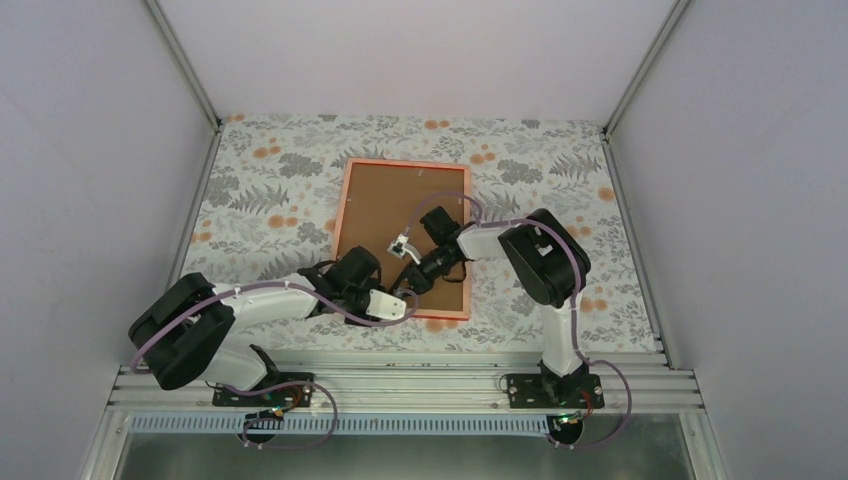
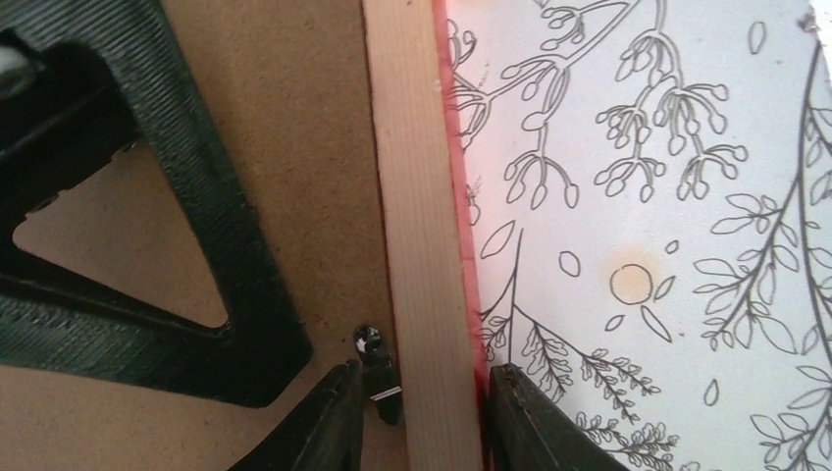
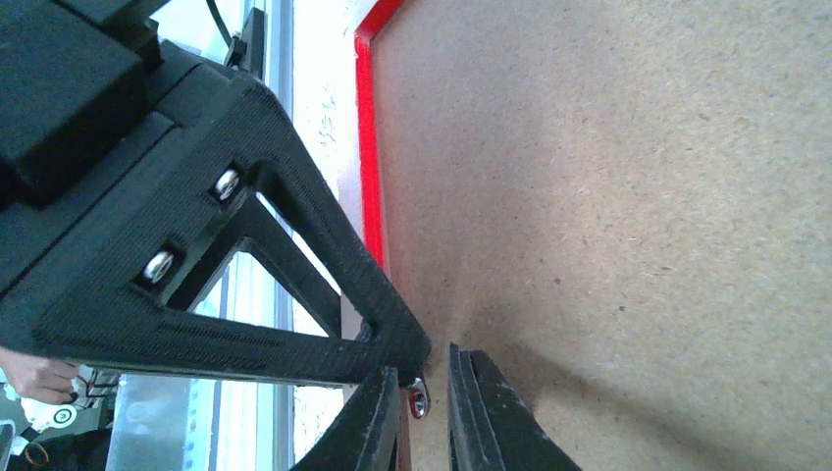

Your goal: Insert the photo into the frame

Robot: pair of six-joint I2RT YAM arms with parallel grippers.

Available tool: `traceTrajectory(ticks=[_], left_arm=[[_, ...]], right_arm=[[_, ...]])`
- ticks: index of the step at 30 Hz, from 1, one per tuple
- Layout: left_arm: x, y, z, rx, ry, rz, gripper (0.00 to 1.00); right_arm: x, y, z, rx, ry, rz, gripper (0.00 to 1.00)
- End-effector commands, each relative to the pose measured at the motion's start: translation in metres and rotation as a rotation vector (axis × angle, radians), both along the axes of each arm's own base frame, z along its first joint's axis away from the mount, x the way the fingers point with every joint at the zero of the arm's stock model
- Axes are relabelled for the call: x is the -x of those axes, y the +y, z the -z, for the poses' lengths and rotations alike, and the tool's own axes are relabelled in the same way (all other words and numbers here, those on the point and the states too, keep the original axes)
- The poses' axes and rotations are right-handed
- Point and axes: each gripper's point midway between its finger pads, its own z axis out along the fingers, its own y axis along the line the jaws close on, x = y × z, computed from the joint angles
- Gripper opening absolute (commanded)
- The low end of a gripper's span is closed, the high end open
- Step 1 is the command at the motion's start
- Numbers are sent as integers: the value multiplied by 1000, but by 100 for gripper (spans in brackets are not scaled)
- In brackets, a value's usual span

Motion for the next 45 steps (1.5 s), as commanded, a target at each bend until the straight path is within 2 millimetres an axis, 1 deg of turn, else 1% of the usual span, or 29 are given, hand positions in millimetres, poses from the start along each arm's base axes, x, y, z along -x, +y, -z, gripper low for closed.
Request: traceTrajectory(ticks=[1, 5, 9, 11, 13, 15, 17, 19, 21, 22, 24, 26, 27, 28, 29, 31, 33, 35, 38, 40, 43, 44, 45], left_arm=[[47, 23, 27, -122, 170, 100, 30], [54, 23, 24, -123, 176, 140, 27], [59, 22, 20, -113, 189, 169, 21], [58, 22, 19, -107, 184, 163, 21], [53, 18, 16, -93, 174, 130, 21], [46, 13, 9, -73, 174, 81, 27], [34, 6, -7, -20, 159, 24, 36], [22, -2, -29, 47, 126, -25, 44], [8, -11, -51, 108, 89, -73, 48], [1, -16, -61, 133, 74, -99, 49], [-12, -26, -75, 173, 56, -134, 50], [-24, -38, -86, 211, 39, -149, 50], [-29, -43, -87, 219, 39, -156, 50], [-36, -50, -90, 234, 30, -164, 50], [-42, -56, -91, 245, 28, -169, 50], [-54, -70, -93, 273, 22, -175, 49], [-67, -85, -91, 291, 29, -194, 47], [-79, -100, -89, 308, 48, -207, 45], [-96, -121, -86, 332, 64, -226, 40], [-107, -129, -81, 336, 71, -254, 38], [-121, -137, -72, 335, 68, -292, 37], [-124, -139, -68, 333, 65, -299, 36], [-126, -140, -64, 329, 66, -303, 35]], right_arm=[[-11, -27, 49, 192, -13, 82, 16], [-15, -28, 49, 192, -15, 92, 15], [-17, -29, 50, 192, -13, 96, 15], [-17, -29, 49, 191, -17, 95, 15], [-18, -28, 45, 179, -27, 88, 15], [-21, -24, 32, 150, -46, 82, 15], [-26, -20, 10, 112, -91, 83, 17], [-35, -16, -24, 64, -168, 96, 22], [-43, -17, -52, 34, -228, 125, 30], [-46, -19, -65, 22, -252, 143, 33], [-55, -30, -83, 16, -291, 197, 39], [-68, -47, -92, 33, -313, 266, 42], [-72, -54, -92, 54, -318, 291, 42], [-81, -65, -88, 87, -316, 331, 42], [-90, -78, -92, 105, -330, 378, 42], [-107, -102, -87, 168, -321, 458, 43], [-123, -126, -82, 205, -294, 542, 44], [-136, -148, -68, 241, -232, 616, 46], [-145, -176, -53, 273, -134, 706, 46], [-147, -188, -39, 305, -84, 754, 46], [-151, -193, -29, 330, -66, 796, 48], [-154, -192, -27, 330, -56, 809, 53], [-158, -192, -26, 330, -50, 821, 62]])
